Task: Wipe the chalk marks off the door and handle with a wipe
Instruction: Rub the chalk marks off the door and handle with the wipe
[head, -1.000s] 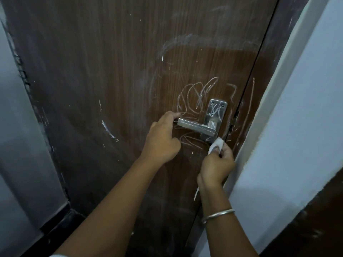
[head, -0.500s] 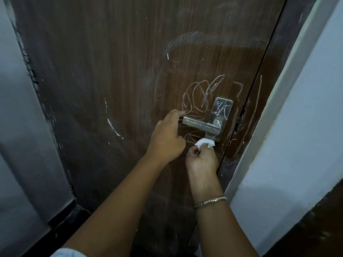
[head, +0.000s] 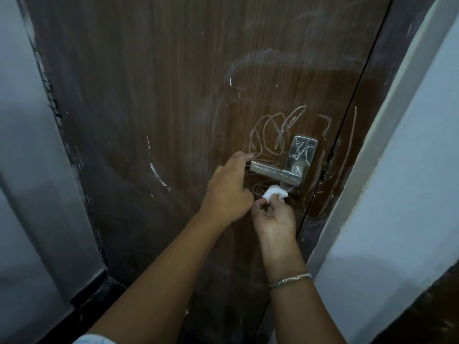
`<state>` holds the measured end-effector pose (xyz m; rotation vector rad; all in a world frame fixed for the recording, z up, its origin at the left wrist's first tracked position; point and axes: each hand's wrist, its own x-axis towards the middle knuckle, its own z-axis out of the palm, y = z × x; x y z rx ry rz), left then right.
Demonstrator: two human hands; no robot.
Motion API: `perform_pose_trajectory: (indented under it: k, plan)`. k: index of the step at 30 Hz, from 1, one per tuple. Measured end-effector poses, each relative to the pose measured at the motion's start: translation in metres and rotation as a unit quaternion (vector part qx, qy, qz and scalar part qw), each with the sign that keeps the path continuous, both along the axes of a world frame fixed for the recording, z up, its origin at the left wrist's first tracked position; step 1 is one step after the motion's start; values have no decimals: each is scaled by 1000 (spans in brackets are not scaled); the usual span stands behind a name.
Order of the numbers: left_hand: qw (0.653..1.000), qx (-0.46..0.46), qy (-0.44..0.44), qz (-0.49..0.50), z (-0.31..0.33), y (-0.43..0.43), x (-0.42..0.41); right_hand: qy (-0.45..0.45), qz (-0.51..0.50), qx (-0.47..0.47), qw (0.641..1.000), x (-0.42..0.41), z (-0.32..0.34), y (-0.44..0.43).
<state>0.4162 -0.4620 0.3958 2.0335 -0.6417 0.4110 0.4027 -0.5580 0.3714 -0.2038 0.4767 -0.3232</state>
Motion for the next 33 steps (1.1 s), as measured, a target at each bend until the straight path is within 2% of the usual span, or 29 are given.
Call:
perform_pose_trajectory:
  k: [4,7,10,13,14,16,18,20,21,25,27,33]
  plan:
    - [1000,4,-1,-3,1,1,-1,-57,27,-13,998,3,9,2]
    - [1000,0,0,-5,-1,0,-1,-42,31,-46,998,0,9,2]
    - [1000,-8,10,-21,-2,2,0,-27,31,-144,989,-4,-3,8]
    - [1000,8,9,-11,4,3,3,-5,-63,-265,962,-13,-10,12]
    - [1000,18,0,2,7,3,3,11,-100,-321,942,-18,-12,13]
    - [998,37,-32,32,17,3,2,42,-172,-448,876,-28,-14,16]
    - [996,31,-77,42,28,2,-4,15,-243,-539,806,-37,-11,19]
    - [994,-6,-108,23,39,-2,-14,-34,-293,-590,752,-42,1,19]
    - [995,-37,-97,-2,45,-4,-20,-54,-310,-606,730,-43,8,18]
    - [987,-125,37,-90,56,-12,-30,-90,-325,-676,655,-40,29,10]
    - [981,-149,77,-99,61,-14,-26,-101,-293,-691,653,-40,31,6]
    - [966,-184,124,-130,69,-25,-15,-116,-181,-690,691,-42,25,-9]
